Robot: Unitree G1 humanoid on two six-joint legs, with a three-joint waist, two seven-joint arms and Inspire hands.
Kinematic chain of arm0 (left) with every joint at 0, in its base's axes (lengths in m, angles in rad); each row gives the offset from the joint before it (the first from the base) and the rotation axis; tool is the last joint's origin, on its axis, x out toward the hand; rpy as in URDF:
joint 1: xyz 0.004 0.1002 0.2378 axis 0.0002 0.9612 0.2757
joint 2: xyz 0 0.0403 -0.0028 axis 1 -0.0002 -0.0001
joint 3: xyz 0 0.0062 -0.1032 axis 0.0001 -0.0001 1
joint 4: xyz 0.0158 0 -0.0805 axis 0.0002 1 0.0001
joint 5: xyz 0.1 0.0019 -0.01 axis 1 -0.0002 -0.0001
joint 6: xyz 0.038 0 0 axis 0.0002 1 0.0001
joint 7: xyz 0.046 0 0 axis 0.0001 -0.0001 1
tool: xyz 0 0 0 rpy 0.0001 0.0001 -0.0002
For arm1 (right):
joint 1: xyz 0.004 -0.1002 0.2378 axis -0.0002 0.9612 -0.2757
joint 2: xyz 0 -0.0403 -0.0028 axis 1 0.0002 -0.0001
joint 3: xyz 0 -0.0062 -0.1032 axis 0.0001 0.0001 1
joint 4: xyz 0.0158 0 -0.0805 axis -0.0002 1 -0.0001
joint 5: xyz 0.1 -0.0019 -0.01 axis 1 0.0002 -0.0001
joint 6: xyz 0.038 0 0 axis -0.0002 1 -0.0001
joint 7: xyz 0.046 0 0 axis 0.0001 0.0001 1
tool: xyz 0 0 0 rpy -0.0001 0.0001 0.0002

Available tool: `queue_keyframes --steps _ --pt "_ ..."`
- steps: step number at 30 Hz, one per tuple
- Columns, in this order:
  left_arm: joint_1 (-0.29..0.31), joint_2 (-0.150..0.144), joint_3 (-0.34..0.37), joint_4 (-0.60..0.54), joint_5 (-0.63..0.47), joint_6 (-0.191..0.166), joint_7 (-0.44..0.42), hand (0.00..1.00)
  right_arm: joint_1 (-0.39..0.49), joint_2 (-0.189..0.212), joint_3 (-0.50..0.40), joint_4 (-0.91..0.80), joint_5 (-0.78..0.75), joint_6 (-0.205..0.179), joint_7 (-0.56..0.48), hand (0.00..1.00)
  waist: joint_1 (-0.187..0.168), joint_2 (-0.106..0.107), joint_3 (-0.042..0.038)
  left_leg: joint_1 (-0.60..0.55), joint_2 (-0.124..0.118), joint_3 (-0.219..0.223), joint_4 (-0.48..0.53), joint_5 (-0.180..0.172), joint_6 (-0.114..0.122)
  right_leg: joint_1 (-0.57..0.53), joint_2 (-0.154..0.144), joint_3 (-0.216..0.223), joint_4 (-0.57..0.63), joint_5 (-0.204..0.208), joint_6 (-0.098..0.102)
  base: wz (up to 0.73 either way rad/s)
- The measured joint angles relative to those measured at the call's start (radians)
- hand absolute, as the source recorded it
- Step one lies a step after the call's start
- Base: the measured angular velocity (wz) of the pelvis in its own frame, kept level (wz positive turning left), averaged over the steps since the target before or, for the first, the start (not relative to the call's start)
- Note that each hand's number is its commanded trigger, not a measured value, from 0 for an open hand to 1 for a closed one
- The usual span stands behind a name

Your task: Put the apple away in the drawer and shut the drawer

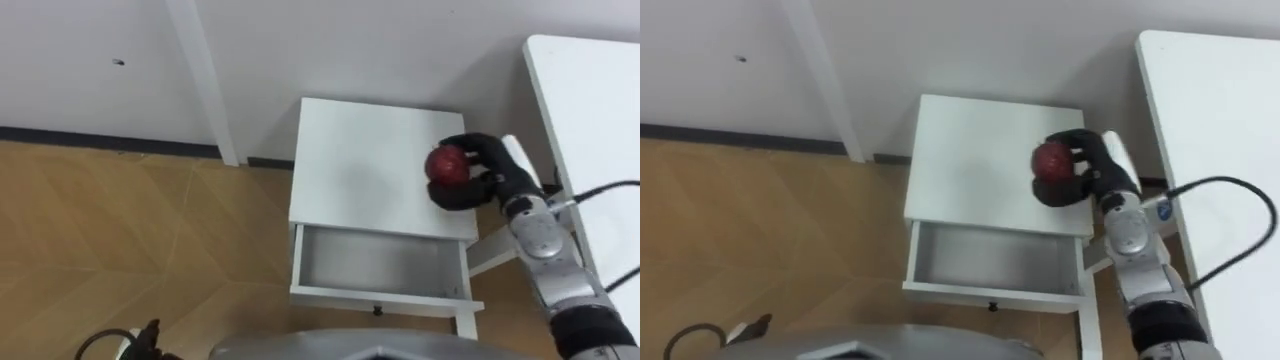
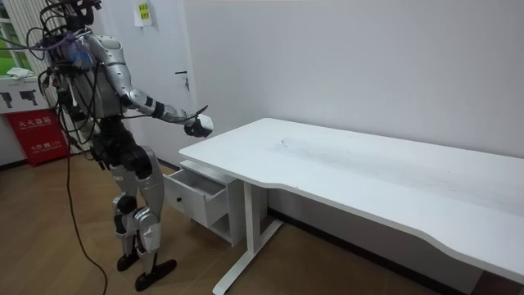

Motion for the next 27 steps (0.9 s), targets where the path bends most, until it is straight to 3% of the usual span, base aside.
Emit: queue_keyframes --steps 5,10,17,21,25,26,27 --pt "0.013 -0.001 -0.020 0.001 0.000 0.008 -0.003 0.00 -0.004 0.000 0.015 -0.043 -0.004 0.005 0.039 1.00 0.002 -0.009 0.0021 -0.012 -0.004 -0.021 0.002 0.001 0.001 0.000 -0.005 -0.029 0.000 0.000 0.000 0.15" --pt "-0.012 -0.001 -0.021 0.007 0.000 0.021 -0.005 0.00 -0.004 0.000 0.064 -0.075 -0.042 0.012 0.074 1.00 0.003 -0.022 0.0017 -0.020 -0.004 -0.027 0.001 0.001 0.001 -0.001 -0.003 -0.025 -0.001 0.000 0.000 0.04" --pt "-0.053 -0.001 -0.021 0.009 0.000 0.024 -0.010 0.00 0.000 -0.001 0.101 -0.075 -0.066 0.030 0.135 1.00 0.023 -0.016 0.0042 -0.023 -0.004 -0.027 0.004 0.001 0.001 -0.003 -0.003 -0.026 -0.002 0.000 0.000 -0.01" --pt "-0.054 -0.003 -0.021 0.011 0.000 0.024 -0.018 0.00 0.007 -0.002 0.123 -0.064 -0.080 0.030 0.153 1.00 0.024 -0.016 0.0027 -0.024 -0.007 -0.028 0.004 0.001 0.001 0.004 -0.003 -0.031 -0.015 0.000 0.000 0.01" --pt "-0.055 -0.004 -0.021 0.011 0.000 0.024 -0.018 0.00 0.023 -0.002 0.123 -0.047 -0.099 0.034 0.168 1.00 0.023 -0.011 0.0065 -0.016 -0.007 -0.037 0.003 0.001 0.001 0.014 -0.003 -0.035 -0.016 0.000 0.000 0.07" --pt "-0.056 -0.005 -0.020 0.010 0.000 0.024 -0.018 0.00 0.027 -0.002 0.123 -0.033 -0.104 0.038 0.169 0.94 0.023 -0.010 0.0064 -0.013 -0.008 -0.038 0.002 0.001 0.001 0.016 -0.003 -0.034 -0.016 0.000 0.000 0.00" --pt "-0.056 -0.005 -0.020 0.010 0.000 0.024 -0.016 0.00 0.029 -0.002 0.123 -0.022 -0.106 0.041 0.173 0.01 0.024 -0.010 0.0066 -0.013 -0.008 -0.038 0.001 0.001 0.001 0.017 -0.003 -0.034 -0.016 0.000 0.000 0.00"
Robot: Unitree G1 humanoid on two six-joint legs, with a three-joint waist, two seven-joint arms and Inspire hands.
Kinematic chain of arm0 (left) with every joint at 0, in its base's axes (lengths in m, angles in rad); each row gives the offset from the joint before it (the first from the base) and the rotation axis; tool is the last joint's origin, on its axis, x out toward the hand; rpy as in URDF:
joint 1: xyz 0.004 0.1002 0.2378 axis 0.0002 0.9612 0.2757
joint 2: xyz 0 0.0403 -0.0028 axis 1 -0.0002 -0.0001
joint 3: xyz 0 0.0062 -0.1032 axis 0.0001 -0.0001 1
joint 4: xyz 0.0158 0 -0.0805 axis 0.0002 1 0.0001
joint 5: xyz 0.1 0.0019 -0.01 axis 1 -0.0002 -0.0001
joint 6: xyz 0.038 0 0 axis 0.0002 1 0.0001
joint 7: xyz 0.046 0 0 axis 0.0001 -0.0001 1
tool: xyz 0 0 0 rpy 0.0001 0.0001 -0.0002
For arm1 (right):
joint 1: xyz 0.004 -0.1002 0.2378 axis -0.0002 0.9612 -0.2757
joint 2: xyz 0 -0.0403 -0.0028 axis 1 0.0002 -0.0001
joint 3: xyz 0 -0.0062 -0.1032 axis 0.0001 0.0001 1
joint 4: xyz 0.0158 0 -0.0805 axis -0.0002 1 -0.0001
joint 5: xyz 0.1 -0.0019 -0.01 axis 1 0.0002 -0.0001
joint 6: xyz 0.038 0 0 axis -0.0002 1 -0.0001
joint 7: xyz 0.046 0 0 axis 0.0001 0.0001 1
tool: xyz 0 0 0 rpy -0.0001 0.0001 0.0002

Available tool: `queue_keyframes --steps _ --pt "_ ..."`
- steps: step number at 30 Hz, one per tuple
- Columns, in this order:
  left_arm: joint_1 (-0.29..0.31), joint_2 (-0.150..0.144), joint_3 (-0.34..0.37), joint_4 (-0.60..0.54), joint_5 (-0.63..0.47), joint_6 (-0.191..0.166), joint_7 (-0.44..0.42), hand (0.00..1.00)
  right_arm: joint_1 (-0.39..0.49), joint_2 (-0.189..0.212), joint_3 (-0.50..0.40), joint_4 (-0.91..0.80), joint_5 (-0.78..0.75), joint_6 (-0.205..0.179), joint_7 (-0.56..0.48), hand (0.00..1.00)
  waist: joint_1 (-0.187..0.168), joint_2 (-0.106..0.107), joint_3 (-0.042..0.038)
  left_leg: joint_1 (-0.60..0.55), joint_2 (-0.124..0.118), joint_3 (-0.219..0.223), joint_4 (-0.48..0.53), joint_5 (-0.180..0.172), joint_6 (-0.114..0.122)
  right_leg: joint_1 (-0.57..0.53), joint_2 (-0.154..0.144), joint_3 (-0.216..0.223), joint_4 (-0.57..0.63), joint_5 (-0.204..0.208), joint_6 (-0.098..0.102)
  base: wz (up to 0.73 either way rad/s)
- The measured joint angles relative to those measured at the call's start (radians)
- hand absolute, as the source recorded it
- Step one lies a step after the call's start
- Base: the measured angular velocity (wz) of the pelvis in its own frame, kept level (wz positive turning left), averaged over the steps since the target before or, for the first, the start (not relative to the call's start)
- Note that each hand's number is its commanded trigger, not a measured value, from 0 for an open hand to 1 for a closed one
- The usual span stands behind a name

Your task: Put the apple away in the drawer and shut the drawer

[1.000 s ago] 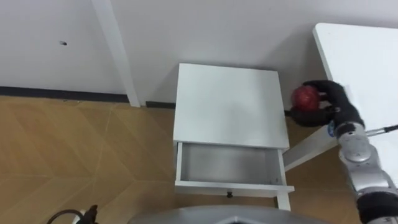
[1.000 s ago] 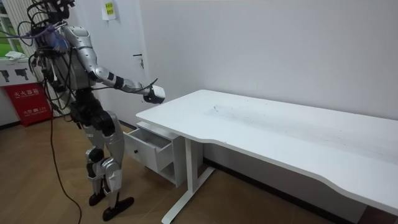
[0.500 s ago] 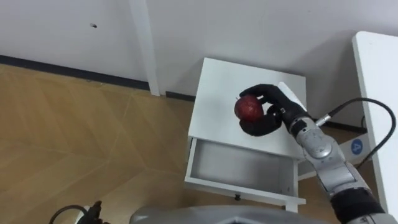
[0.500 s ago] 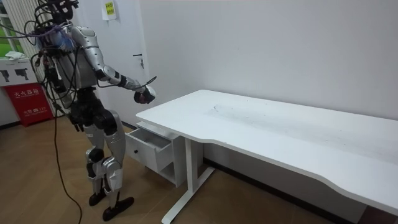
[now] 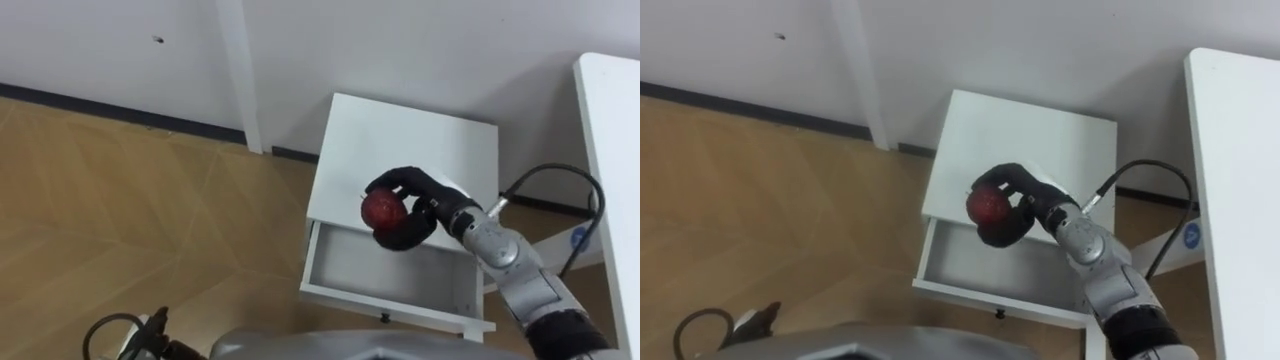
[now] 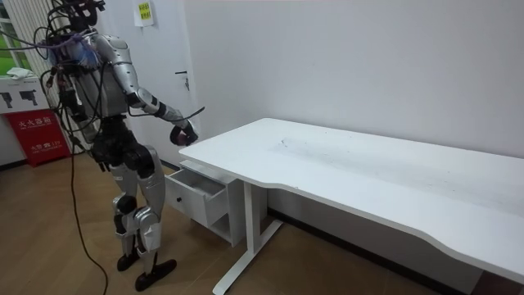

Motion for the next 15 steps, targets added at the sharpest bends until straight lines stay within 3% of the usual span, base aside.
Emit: queue_keyframes --steps 9,15 --pt "0.000 -0.013 0.000 0.000 -0.001 -0.009 0.025 0.00 0.002 0.001 -0.001 0.074 -0.004 0.000 0.000 0.00 -0.001 0.002 -0.0002 0.003 0.000 0.000 -0.001 0.000 0.000 0.004 0.000 -0.001 0.000 0.000 0.000 0.00" --pt "0.000 -0.022 0.000 0.000 -0.001 -0.011 0.024 0.00 0.003 0.003 -0.001 0.088 -0.007 -0.002 -0.002 0.00 -0.003 0.003 -0.0063 0.004 0.000 -0.001 0.001 0.000 0.000 0.007 0.000 -0.003 0.000 0.000 0.000 0.00"
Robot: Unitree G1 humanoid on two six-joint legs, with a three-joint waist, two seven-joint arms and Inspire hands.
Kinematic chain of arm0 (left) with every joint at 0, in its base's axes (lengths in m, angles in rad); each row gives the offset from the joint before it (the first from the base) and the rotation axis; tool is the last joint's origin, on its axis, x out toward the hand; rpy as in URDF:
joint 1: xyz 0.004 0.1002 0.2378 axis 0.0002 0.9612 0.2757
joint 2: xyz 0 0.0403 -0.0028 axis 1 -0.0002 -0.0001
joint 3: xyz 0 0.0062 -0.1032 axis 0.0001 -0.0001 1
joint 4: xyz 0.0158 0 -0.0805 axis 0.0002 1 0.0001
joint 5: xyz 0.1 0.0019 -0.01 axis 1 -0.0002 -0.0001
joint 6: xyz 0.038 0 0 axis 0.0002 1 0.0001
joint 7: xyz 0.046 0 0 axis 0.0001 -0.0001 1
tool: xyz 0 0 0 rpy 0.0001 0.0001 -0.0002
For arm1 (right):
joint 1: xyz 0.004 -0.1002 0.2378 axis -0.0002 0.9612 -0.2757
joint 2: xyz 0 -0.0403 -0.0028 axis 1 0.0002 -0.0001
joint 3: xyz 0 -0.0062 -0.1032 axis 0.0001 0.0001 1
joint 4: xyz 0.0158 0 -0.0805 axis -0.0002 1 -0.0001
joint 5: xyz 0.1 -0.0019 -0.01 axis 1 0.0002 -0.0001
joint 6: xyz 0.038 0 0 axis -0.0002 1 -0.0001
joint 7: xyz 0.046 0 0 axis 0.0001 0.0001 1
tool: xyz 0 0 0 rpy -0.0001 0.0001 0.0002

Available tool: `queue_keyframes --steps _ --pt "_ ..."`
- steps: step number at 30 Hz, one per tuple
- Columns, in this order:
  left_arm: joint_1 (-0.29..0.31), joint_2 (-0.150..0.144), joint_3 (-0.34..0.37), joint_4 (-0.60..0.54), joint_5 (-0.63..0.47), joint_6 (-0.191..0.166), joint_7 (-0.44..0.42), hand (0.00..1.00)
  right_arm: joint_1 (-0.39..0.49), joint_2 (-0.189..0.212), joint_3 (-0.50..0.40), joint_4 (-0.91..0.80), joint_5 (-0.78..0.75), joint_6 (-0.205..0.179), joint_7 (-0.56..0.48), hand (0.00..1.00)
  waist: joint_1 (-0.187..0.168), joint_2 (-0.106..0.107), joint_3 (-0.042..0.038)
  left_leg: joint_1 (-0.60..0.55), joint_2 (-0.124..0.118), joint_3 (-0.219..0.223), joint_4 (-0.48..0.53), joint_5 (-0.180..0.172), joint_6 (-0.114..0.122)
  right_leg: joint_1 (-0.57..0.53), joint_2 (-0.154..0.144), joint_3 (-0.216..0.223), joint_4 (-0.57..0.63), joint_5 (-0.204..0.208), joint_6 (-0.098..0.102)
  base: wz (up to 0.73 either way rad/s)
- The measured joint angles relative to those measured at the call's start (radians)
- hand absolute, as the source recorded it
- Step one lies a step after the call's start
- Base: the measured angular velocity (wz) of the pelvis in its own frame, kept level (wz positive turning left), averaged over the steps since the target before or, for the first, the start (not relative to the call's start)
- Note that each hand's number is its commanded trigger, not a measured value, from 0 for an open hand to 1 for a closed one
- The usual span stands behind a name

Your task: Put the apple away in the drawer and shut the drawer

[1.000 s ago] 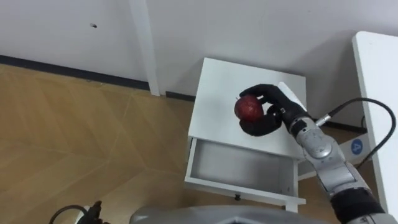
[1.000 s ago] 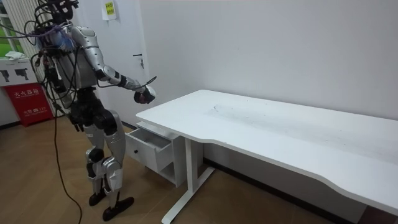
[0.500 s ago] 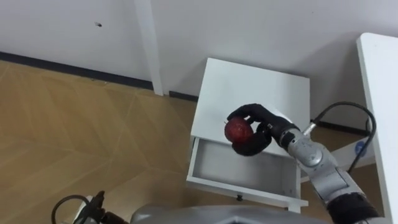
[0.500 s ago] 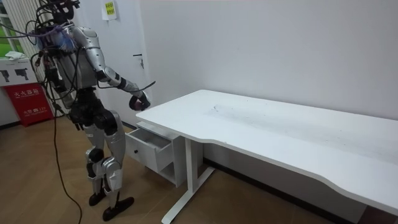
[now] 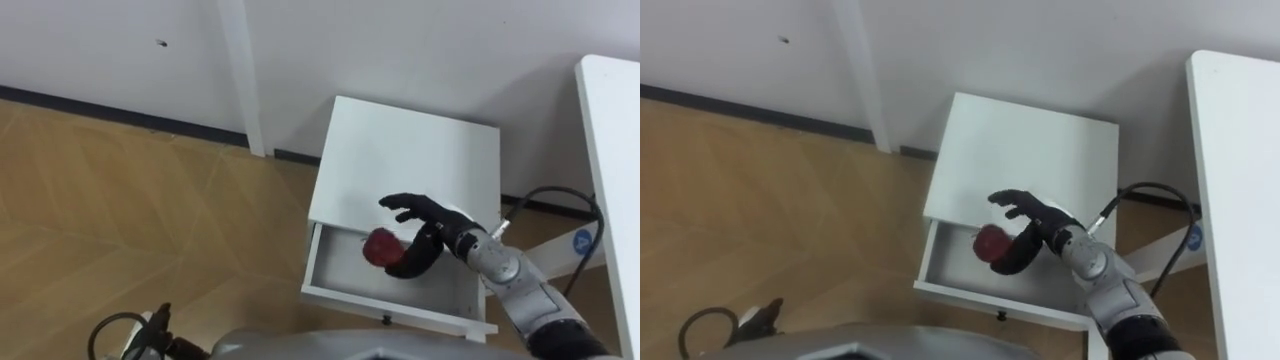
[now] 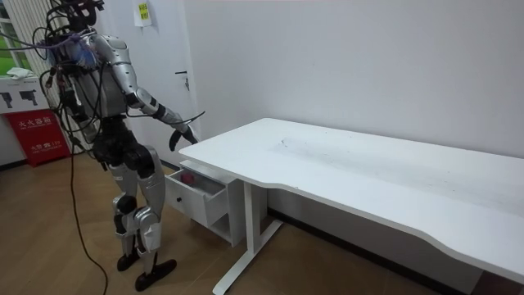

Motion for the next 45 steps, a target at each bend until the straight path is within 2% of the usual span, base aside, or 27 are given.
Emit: queue_keyframes --steps 11,16,20,24,28,32,34,35,36,37,38,39,40,41,42,43,44,45 --pt "0.001 -0.002 0.000 -0.005 0.000 -0.001 -0.001 0.00 0.011 0.003 -0.004 0.064 -0.022 0.002 0.001 0.00 -0.007 -0.003 -0.0030 -0.003 0.000 -0.003 0.001 0.000 0.000 0.003 -0.002 -0.016 0.001 0.000 0.000 0.00" --pt "0.002 -0.002 0.000 0.009 0.001 -0.002 -0.001 0.00 0.010 0.027 -0.042 0.173 -0.026 0.002 -0.019 0.00 -0.006 -0.012 -0.0068 -0.005 0.000 -0.006 0.000 0.000 0.000 0.001 -0.001 -0.015 0.001 0.000 0.000 0.02" --pt "0.013 -0.004 0.000 0.044 0.001 0.000 -0.001 0.00 0.017 0.035 -0.049 0.275 0.022 0.000 -0.053 0.00 -0.007 -0.011 -0.0049 -0.002 -0.001 -0.006 0.001 0.000 0.000 0.004 -0.001 -0.005 0.001 0.000 0.000 0.00" --pt "0.032 -0.005 0.004 0.062 0.001 0.007 -0.001 0.00 0.017 0.068 -0.147 0.438 0.087 -0.023 -0.119 0.00 -0.016 -0.008 -0.0034 -0.001 -0.001 -0.006 -0.004 0.000 0.000 0.003 -0.001 -0.004 0.000 0.000 0.000 0.00" --pt "0.060 -0.008 0.007 0.068 0.001 0.021 -0.001 0.00 0.041 0.069 -0.202 0.544 0.211 -0.022 -0.154 0.00 -0.030 -0.005 -0.0036 -0.001 -0.001 -0.002 -0.005 -0.001 0.000 0.000 -0.001 0.000 0.000 0.000 0.000 -0.03" --pt "0.068 -0.024 0.064 0.068 0.001 0.041 -0.001 0.00 0.052 0.070 -0.262 0.664 0.292 -0.005 -0.185 0.00 -0.061 0.008 -0.0038 -0.005 -0.001 -0.004 0.011 -0.007 0.004 0.004 -0.005 -0.004 0.008 0.000 0.001 0.05" --pt "0.063 -0.035 0.084 0.071 0.002 0.041 -0.002 0.00 0.052 0.068 -0.304 0.695 0.303 0.016 -0.193 0.00 -0.081 0.023 -0.0040 -0.021 0.002 -0.003 0.056 -0.029 0.011 -0.005 -0.014 -0.019 0.046 -0.009 0.013 0.07" --pt "0.053 -0.039 0.085 0.079 0.001 0.041 -0.005 0.00 0.053 0.066 -0.334 0.712 0.295 0.033 -0.200 0.00 -0.085 0.032 -0.0019 -0.022 -0.005 0.001 0.074 -0.045 0.017 -0.032 -0.024 -0.018 0.114 -0.030 0.019 -0.06" --pt "0.044 -0.040 0.085 0.080 0.001 0.042 -0.010 0.00 0.054 0.063 -0.358 0.728 0.277 0.049 -0.207 0.00 -0.088 0.038 -0.0012 -0.023 -0.015 0.004 0.093 -0.053 0.025 -0.081 -0.044 -0.016 0.236 -0.057 0.022 -0.06" --pt "0.038 -0.042 0.085 0.081 0.001 0.042 -0.011 0.00 0.063 0.060 -0.363 0.736 0.270 0.056 -0.212 0.00 -0.093 0.044 -0.0002 -0.025 -0.017 0.006 0.108 -0.057 0.032 -0.113 -0.058 -0.015 0.309 -0.061 0.023 0.06" --pt "0.033 -0.038 0.085 0.085 0.001 0.041 -0.015 0.00 0.070 0.058 -0.373 0.743 0.251 0.077 -0.222 0.00 -0.098 0.049 -0.0022 -0.024 -0.031 0.004 0.127 -0.064 0.043 -0.185 -0.092 -0.010 0.482 -0.056 0.024 0.15" --pt "0.017 -0.029 0.085 0.089 0.001 0.042 -0.021 0.00 0.078 0.059 -0.391 0.746 0.232 0.097 -0.224 0.00 -0.104 0.048 -0.0022 -0.025 -0.046 0.007 0.152 -0.074 0.059 -0.266 -0.131 0.009 0.636 -0.017 0.023 0.09" --pt "0.014 -0.026 0.084 0.090 0.001 0.044 -0.024 0.00 0.079 0.056 -0.395 0.748 0.226 0.104 -0.225 0.00 -0.105 0.054 -0.0014 -0.027 -0.049 0.012 0.167 -0.081 0.067 -0.307 -0.142 0.018 0.701 0.019 0.023 -0.24" --pt "0.010 -0.023 0.080 0.089 0.000 0.048 -0.029 0.00 0.071 0.047 -0.395 0.752 0.226 0.111 -0.225 0.00 -0.104 0.072 -0.0030 -0.042 -0.048 0.025 0.187 -0.089 0.080 -0.382 -0.157 0.034 0.799 0.114 0.021 -0.28" --pt "-0.001 -0.014 0.078 0.099 -0.006 0.052 -0.033 0.00 0.064 0.046 -0.395 0.755 0.225 0.113 -0.225 0.00 -0.118 0.092 -0.0023 -0.063 -0.039 0.024 0.223 -0.098 0.094 -0.474 -0.158 0.059 0.898 0.259 0.029 -0.25" --pt "-0.006 -0.006 0.074 0.100 -0.007 0.053 -0.034 0.00 0.065 0.048 -0.395 0.755 0.225 0.113 -0.224 0.00 -0.124 0.099 -0.0019 -0.077 -0.036 0.026 0.240 -0.101 0.101 -0.520 -0.157 0.072 0.943 0.306 0.018 -0.04" --pt "-0.018 0.014 0.060 0.105 -0.008 0.055 -0.033 0.00 0.063 0.053 -0.393 0.755 0.223 0.113 -0.220 0.00 -0.129 0.103 0.0011 -0.108 -0.030 0.026 0.279 -0.109 0.115 -0.641 -0.147 0.095 1.144 0.286 0.017 -0.10" --pt "-0.028 0.024 0.059 0.110 -0.011 0.065 -0.033 0.00 0.062 0.051 -0.392 0.755 0.226 0.112 -0.217 0.00 -0.131 0.115 0.0010 -0.132 -0.014 0.030 0.304 -0.112 0.120 -0.767 -0.125 0.094 1.359 0.218 0.012 -0.13"
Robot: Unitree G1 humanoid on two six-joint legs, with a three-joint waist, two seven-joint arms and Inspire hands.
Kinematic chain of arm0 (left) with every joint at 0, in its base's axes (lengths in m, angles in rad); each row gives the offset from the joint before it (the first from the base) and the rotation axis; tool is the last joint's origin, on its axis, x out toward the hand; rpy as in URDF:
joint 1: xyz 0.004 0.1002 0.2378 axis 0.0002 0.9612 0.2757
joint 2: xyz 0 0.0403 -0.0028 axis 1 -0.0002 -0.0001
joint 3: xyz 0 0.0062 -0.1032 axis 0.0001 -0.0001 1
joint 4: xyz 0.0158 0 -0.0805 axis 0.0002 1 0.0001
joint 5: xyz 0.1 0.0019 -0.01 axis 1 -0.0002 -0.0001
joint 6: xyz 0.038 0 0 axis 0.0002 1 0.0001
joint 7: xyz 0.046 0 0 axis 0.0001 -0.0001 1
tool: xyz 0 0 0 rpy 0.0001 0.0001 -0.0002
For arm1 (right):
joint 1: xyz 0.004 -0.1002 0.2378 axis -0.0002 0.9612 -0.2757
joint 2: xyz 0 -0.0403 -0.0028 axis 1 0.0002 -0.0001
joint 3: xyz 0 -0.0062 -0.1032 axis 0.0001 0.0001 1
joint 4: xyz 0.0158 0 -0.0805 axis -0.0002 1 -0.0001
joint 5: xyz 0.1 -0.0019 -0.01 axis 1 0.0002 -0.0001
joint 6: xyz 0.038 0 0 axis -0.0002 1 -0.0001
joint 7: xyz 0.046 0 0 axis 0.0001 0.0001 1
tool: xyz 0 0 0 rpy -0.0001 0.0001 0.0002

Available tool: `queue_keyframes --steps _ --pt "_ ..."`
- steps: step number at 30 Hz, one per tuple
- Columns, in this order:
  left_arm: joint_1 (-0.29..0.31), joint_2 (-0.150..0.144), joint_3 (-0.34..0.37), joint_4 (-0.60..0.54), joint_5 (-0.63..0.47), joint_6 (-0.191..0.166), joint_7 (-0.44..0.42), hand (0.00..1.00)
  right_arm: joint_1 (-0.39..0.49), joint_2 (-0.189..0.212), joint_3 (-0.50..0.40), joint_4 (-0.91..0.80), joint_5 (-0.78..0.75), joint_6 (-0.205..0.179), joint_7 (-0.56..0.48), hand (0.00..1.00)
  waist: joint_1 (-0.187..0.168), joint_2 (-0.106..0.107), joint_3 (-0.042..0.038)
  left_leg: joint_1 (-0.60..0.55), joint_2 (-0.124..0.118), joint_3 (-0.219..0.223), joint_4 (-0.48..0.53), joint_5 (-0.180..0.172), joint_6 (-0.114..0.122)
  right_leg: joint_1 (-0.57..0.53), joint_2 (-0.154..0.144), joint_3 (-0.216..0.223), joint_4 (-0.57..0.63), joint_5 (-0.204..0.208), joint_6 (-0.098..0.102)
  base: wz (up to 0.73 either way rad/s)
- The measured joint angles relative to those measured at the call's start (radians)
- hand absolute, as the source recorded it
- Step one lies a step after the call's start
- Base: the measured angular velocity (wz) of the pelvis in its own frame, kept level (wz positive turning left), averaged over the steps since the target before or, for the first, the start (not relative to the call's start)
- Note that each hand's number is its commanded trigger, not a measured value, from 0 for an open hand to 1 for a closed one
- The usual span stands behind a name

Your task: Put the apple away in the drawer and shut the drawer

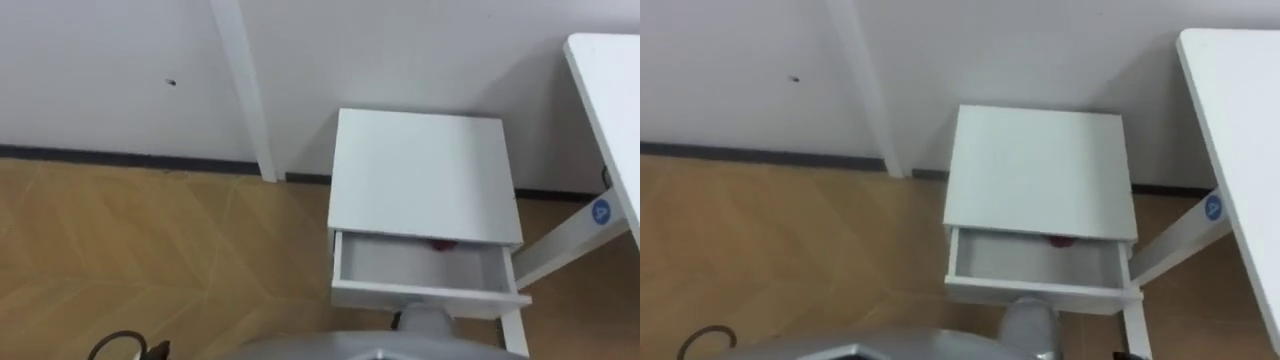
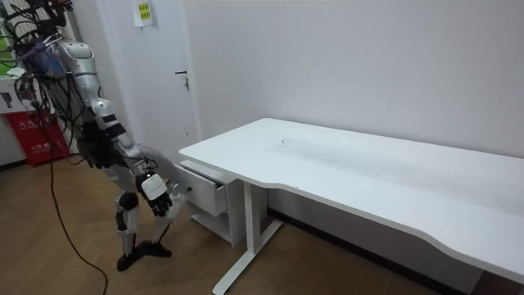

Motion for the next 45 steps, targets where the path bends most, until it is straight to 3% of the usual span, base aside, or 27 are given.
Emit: queue_keyframes --steps 3,6,10,14,16,17,18,19,20,21,22,24,26,28,29,31,33,35,36,37,38,39,41,42,43,44,45 --pt "-0.017 0.008 -0.002 0.000 -0.017 0.041 0.001 0.00 -0.001 -0.002 0.054 0.013 0.021 -0.008 -0.003 0.00 0.001 0.032 0.0019 -0.034 0.052 -0.004 0.028 0.000 0.005 -0.237 0.042 -0.065 0.320 -0.108 -0.016 -0.04" --pt "-0.008 0.005 0.001 0.006 -0.014 0.077 0.002 0.00 0.001 -0.009 0.108 0.019 0.068 -0.020 -0.014 0.00 0.000 0.037 0.0043 -0.033 0.064 -0.008 0.042 -0.015 0.024 -0.360 0.035 -0.078 0.436 -0.148 -0.020 0.00" --pt "-0.001 0.006 0.000 0.006 -0.012 0.087 0.006 0.00 -0.004 -0.010 0.152 0.021 0.120 -0.031 -0.043 0.00 -0.001 0.036 0.0037 -0.043 0.063 -0.012 0.073 -0.023 0.028 -0.392 0.029 -0.080 0.427 -0.161 -0.006 0.03" --pt "0.024 0.001 0.002 0.005 -0.007 0.086 0.006 0.00 0.000 -0.015 0.156 0.018 0.158 -0.016 -0.042 0.00 -0.003 0.025 0.0014 -0.047 0.038 -0.011 0.086 -0.033 0.037 -0.337 0.015 -0.065 0.366 -0.160 -0.001 0.04" --pt "0.036 0.000 0.003 0.005 -0.008 0.088 0.000 0.00 0.000 -0.019 0.157 0.019 0.184 0.002 -0.042 0.00 -0.004 0.030 0.0001 -0.042 0.032 -0.011 0.079 -0.038 0.014 -0.287 0.014 -0.038 0.332 -0.160 0.001 0.07" --pt "0.042 0.001 0.007 0.005 -0.007 0.089 -0.007 0.00 0.001 -0.021 0.158 0.020 0.194 0.013 -0.040 0.00 -0.004 0.033 -0.0019 -0.029 0.026 -0.011 0.063 -0.039 -0.038 -0.241 0.009 -0.022 0.288 -0.160 0.001 -0.08" --pt "0.060 -0.001 0.012 0.009 -0.007 0.089 -0.013 0.00 -0.003 -0.022 0.161 0.019 0.202 0.025 -0.035 0.00 -0.006 0.010 0.0029 0.002 -0.001 -0.011 0.013 -0.026 -0.150 -0.179 0.000 0.003 0.218 -0.159 0.000 -0.07" --pt "0.072 0.000 0.010 0.006 -0.007 0.089 -0.014 0.00 -0.007 -0.018 0.159 0.018 0.194 0.029 -0.031 0.00 -0.007 -0.019 -0.0064 0.007 -0.004 -0.014 0.046 -0.039 -0.184 -0.154 -0.024 0.022 0.178 -0.160 0.004 0.25" --pt "0.063 0.018 -0.018 -0.017 -0.011 0.082 -0.015 0.00 0.001 -0.017 0.153 0.012 0.172 0.030 -0.022 0.00 -0.017 -0.008 0.0032 -0.055 0.065 -0.068 0.195 -0.097 -0.087 -0.125 -0.050 0.041 0.120 -0.167 0.031 0.39" --pt "0.055 0.028 -0.019 -0.034 -0.014 0.059 -0.010 0.00 -0.004 -0.018 0.152 0.010 0.171 0.044 -0.023 0.00 -0.007 -0.001 0.0064 -0.089 0.051 -0.105 0.263 -0.186 -0.065 -0.094 -0.051 0.096 0.032 -0.168 0.043 0.29" --pt "0.056 0.029 -0.017 -0.030 -0.014 0.056 -0.009 0.00 -0.004 -0.016 0.153 0.010 0.170 0.051 -0.022 0.00 0.001 -0.008 0.0068 -0.093 0.047 -0.099 0.275 -0.195 -0.053 -0.060 -0.053 0.107 -0.027 -0.169 0.047 0.00" --pt "0.061 0.021 -0.020 -0.027 -0.015 0.050 -0.007 0.00 0.016 -0.007 0.153 0.009 0.173 0.051 -0.016 0.00 0.000 -0.021 0.0085 -0.042 0.031 -0.096 0.211 -0.177 -0.050 0.135 -0.050 0.087 -0.317 -0.167 0.062 0.12" --pt "0.062 0.011 -0.018 -0.030 -0.008 0.041 0.008 0.00 0.030 -0.007 0.149 0.010 0.165 0.056 -0.017 0.00 -0.001 -0.037 0.0112 -0.002 0.014 -0.085 0.131 -0.152 -0.073 0.279 -0.047 0.052 -0.565 -0.172 0.068 0.14" --pt "0.065 0.007 -0.015 -0.032 -0.008 0.041 0.027 0.00 0.031 -0.004 0.143 0.012 0.135 0.061 -0.020 0.00 0.006 -0.050 0.0101 0.033 0.007 -0.070 0.051 -0.123 -0.097 0.405 -0.015 0.039 -0.805 -0.188 0.083 -0.16" --pt "0.066 0.009 -0.005 -0.039 -0.010 0.041 0.035 0.00 0.028 -0.004 0.140 0.008 0.125 0.060 -0.021 0.00 0.025 -0.064 0.0033 0.059 -0.001 -0.060 -0.009 -0.096 -0.109 0.470 0.006 0.032 -0.946 -0.199 0.085 -0.43" --pt "0.065 0.009 0.013 -0.052 -0.024 0.040 0.060 0.00 0.009 -0.004 0.122 -0.009 0.129 0.058 -0.035 0.00 0.042 -0.082 -0.0048 0.089 -0.003 -0.054 -0.082 -0.061 -0.110 0.571 0.049 0.027 -1.141 -0.198 0.077 -0.48" --pt "0.053 0.008 0.034 -0.054 -0.036 0.031 0.076 0.00 -0.017 -0.001 0.116 -0.039 0.191 0.028 -0.075 0.00 0.051 -0.096 -0.0040 0.121 0.014 -0.055 -0.149 -0.031 -0.127 0.663 0.081 0.018 -1.321 -0.170 0.066 -0.21" --pt "0.045 0.002 0.046 -0.071 -0.039 0.012 0.076 0.00 -0.029 0.002 0.116 -0.044 0.220 0.004 -0.088 0.00 0.048 -0.098 -0.0057 0.141 0.030 -0.051 -0.164 -0.020 -0.136 0.699 0.094 0.003 -1.368 -0.164 0.059 0.14" --pt "0.034 -0.001 0.046 -0.071 -0.050 -0.003 0.075 0.00 -0.041 0.007 0.117 -0.053 0.229 -0.009 -0.090 0.00 0.049 -0.113 -0.0024 0.111 0.035 -0.025 -0.081 -0.015 -0.145 0.724 0.092 0.038 -1.388 -0.160 0.053 0.25" --pt "0.026 -0.003 0.043 -0.072 -0.058 -0.010 0.075 0.00 -0.045 0.014 0.117 -0.056 0.231 -0.017 -0.091 0.00 0.045 -0.128 0.0116 0.067 0.034 -0.015 -0.026 -0.022 -0.151 0.736 0.077 0.085 -1.399 -0.160 0.053 0.66" --pt "0.003 -0.014 0.028 -0.075 -0.067 -0.020 0.076 0.00 -0.047 0.018 0.109 -0.058 0.233 -0.036 -0.093 0.00 0.040 -0.144 0.0024 -0.022 0.015 -0.022 -0.091 -0.011 -0.145 0.733 0.060 0.144 -1.402 -0.160 0.053 0.99" --pt "-0.013 -0.025 0.007 -0.091 -0.065 -0.032 0.077 0.00 -0.039 0.023 0.076 -0.049 0.227 -0.047 -0.088 0.00 0.043 -0.135 0.0002 -0.084 0.016 0.012 -0.144 0.103 -0.084 0.715 0.048 0.136 -1.387 -0.175 0.058 0.80" --pt "0.010 -0.041 0.012 -0.095 -0.065 -0.036 0.092 0.00 -0.040 0.034 0.068 -0.032 0.227 -0.053 -0.071 0.00 0.093 -0.128 -0.0073 -0.040 0.020 0.046 -0.171 0.120 -0.085 0.707 0.057 0.092 -1.375 -0.184 0.057 -0.18" --pt "0.035 -0.040 0.012 -0.088 -0.065 -0.030 0.094 0.00 -0.042 0.042 0.068 -0.034 0.228 -0.066 -0.060 0.00 0.106 -0.118 -0.0015 -0.007 0.018 0.023 -0.189 0.120 -0.085 0.702 0.073 0.079 -1.396 -0.186 0.050 -0.56" --pt "0.046 -0.040 0.013 -0.084 -0.065 -0.024 0.093 0.00 -0.043 0.046 0.068 -0.036 0.227 -0.071 -0.056 0.00 0.107 -0.115 -0.0008 0.006 0.018 0.002 -0.198 0.119 -0.085 0.692 0.081 0.081 -1.407 -0.181 0.042 -0.48" --pt "0.057 -0.038 0.013 -0.071 -0.065 -0.022 0.092 0.00 -0.042 0.049 0.068 -0.038 0.228 -0.073 -0.052 0.00 0.103 -0.111 0.0028 0.033 0.017 -0.020 -0.214 0.117 -0.094 0.665 0.106 0.069 -1.418 -0.160 0.014 -0.11" --pt "0.066 -0.044 0.013 -0.066 -0.064 -0.022 0.089 0.00 -0.032 0.045 0.068 -0.040 0.226 -0.069 -0.055 0.00 0.085 -0.104 -0.0056 0.059 0.021 -0.023 -0.239 0.120 -0.106 0.674 0.106 0.038 -1.390 -0.156 0.010 0.07"
